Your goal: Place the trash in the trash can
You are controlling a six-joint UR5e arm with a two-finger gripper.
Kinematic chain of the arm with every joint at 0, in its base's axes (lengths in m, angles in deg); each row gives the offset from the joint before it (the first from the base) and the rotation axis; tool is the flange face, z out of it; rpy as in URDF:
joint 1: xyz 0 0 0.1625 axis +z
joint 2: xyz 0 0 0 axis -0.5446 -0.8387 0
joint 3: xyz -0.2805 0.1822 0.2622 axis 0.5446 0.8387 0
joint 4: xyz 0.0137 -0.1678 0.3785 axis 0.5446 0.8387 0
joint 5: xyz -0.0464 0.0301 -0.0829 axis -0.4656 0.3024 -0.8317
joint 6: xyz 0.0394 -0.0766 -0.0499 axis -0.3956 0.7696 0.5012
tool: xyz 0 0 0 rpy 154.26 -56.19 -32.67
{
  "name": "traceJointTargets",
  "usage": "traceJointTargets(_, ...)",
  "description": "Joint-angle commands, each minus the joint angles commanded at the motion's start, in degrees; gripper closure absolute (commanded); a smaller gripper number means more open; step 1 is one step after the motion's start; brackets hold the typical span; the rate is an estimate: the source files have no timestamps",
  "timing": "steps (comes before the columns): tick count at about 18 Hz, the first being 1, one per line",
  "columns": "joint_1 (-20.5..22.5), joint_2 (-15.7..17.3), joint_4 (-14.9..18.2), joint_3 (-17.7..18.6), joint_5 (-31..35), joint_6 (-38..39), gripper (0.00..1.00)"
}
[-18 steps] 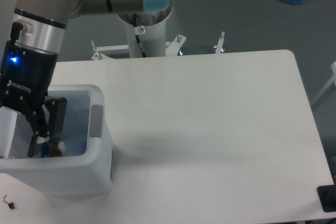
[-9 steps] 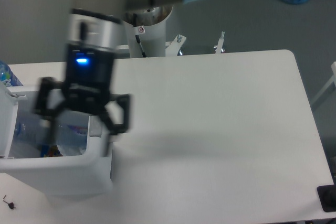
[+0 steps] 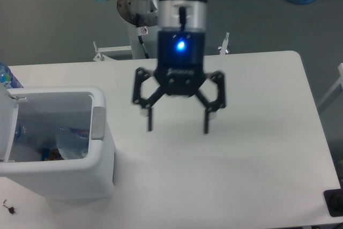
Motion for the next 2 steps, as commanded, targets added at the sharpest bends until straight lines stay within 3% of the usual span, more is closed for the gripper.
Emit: traceJointTargets(2, 0.2, 0.2, 2.3, 0.1, 0.5, -2.8, 0.00)
